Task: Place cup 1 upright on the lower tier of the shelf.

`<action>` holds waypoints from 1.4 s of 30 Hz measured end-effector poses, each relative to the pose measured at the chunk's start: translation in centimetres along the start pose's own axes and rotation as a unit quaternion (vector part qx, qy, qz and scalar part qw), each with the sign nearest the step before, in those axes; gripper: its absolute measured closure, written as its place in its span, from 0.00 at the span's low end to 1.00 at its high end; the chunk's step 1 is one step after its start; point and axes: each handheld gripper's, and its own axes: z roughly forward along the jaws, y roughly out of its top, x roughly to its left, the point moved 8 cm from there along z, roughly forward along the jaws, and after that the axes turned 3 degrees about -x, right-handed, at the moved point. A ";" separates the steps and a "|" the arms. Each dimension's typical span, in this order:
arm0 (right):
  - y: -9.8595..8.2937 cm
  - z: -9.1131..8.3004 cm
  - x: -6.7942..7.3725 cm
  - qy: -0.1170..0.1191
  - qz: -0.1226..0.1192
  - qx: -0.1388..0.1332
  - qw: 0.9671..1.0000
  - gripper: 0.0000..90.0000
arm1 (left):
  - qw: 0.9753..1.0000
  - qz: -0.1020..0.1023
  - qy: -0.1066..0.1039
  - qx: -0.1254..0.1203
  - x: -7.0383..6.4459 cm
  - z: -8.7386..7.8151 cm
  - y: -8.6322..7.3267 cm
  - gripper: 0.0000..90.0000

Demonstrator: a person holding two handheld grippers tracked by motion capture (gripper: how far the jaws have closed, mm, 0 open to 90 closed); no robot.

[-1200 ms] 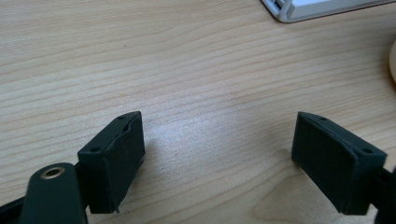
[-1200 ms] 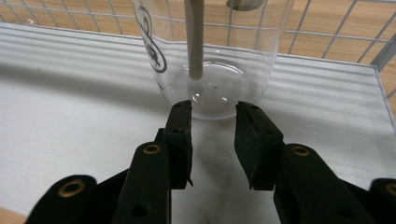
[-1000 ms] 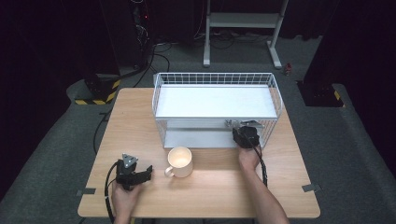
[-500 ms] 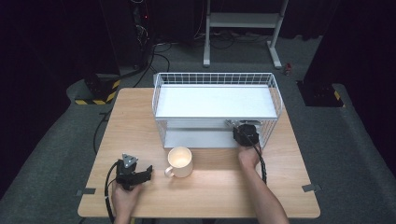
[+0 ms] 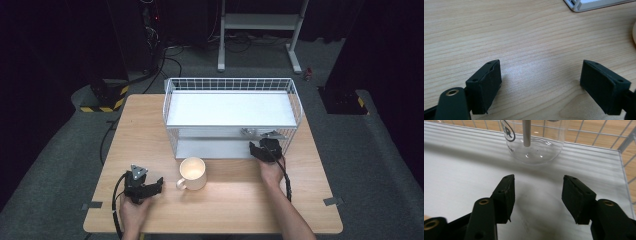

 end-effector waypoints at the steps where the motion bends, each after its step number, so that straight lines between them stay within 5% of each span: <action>1: 0.0 -0.3 0.0 0.001 0.001 -0.002 1.000 0.48 | 1.000 0.000 0.000 0.000 0.0 0.0 0.0 0.19; 10: 0.5 -1.6 -0.3 0.021 -0.002 -0.021 1.000 0.43 | 1.000 -0.001 0.000 0.000 0.0 0.0 0.0 0.19; 14: 0.6 -2.4 -0.3 0.033 0.022 -0.021 0.999 0.43 | 1.000 -0.001 0.000 0.000 0.0 0.0 0.0 0.19; 23: 0.5 -3.6 -0.5 0.042 -0.002 -0.026 0.999 0.44 | 1.000 -0.001 0.000 0.000 0.0 0.0 0.0 0.19; 42: 0.7 -6.5 -1.1 0.062 0.003 -0.041 0.997 0.45 | 1.000 -0.001 0.000 0.000 0.0 0.0 0.0 0.19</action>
